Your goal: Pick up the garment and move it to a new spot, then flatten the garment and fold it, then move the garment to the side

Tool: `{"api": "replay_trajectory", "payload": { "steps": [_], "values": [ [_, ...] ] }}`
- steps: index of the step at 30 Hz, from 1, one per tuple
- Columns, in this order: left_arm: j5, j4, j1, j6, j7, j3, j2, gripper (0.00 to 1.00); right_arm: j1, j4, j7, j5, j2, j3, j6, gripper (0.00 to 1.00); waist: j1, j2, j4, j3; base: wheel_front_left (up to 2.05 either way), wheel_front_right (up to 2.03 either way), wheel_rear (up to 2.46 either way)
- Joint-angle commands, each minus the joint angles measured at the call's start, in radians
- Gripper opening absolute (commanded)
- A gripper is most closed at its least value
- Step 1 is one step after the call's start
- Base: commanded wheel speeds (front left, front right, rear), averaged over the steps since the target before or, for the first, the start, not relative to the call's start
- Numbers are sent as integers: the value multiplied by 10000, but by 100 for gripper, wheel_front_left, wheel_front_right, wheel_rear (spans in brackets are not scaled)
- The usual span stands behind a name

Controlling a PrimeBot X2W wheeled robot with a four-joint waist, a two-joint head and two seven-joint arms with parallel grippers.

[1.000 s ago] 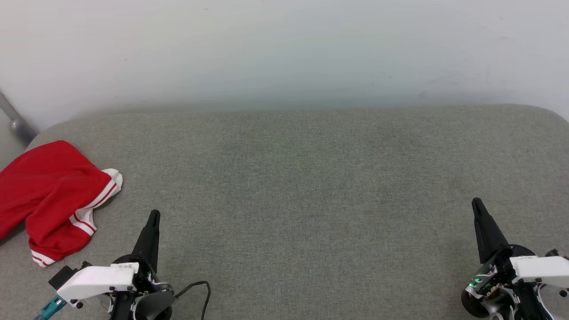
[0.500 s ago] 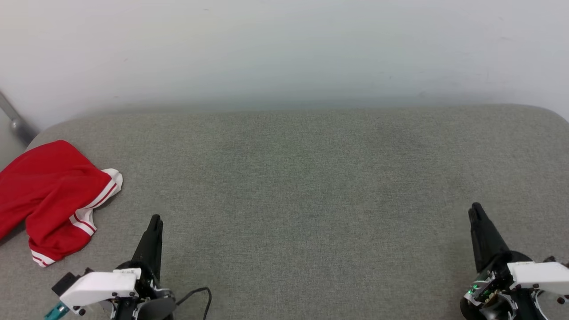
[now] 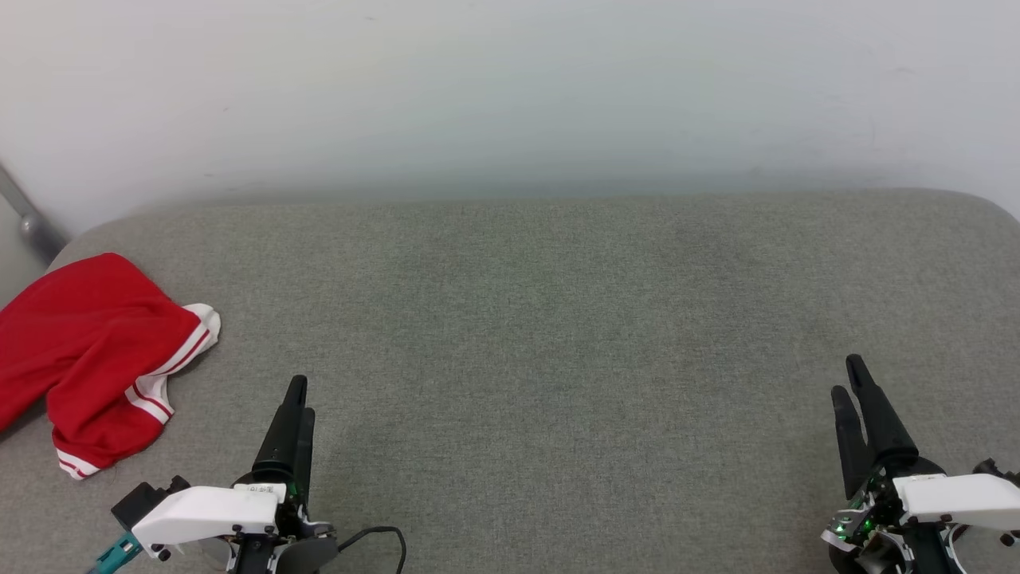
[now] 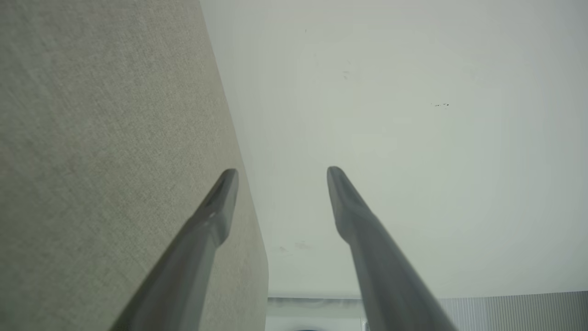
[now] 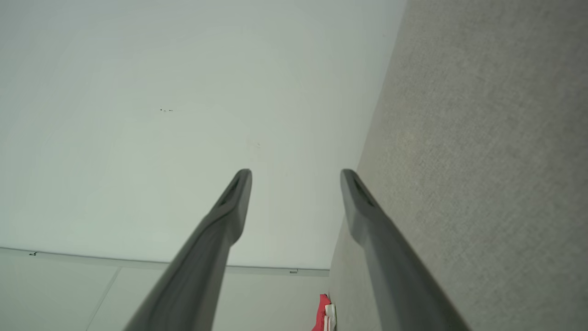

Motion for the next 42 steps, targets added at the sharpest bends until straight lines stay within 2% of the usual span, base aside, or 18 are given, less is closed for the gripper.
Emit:
{"api": "replay_trajectory", "payload": {
  "steps": [1,23,42],
  "values": [
    [240,-231,-310,-1,-89,-44,46,100,-101,-287,-89,-268,-103,56,2,100,0,0,2,-2,0,0,0],
    [5337,-763,-290,-1,-985,-698,32,100,168,-1019,-764,-6059,-96,431,3,100,0,0,17,-48,0,0,0],
    [8863,-679,-286,155,-1669,-981,109,100,397,-1486,-699,-9495,8,501,3,100,0,0,19,-76,0,0,0]
  ]
}}
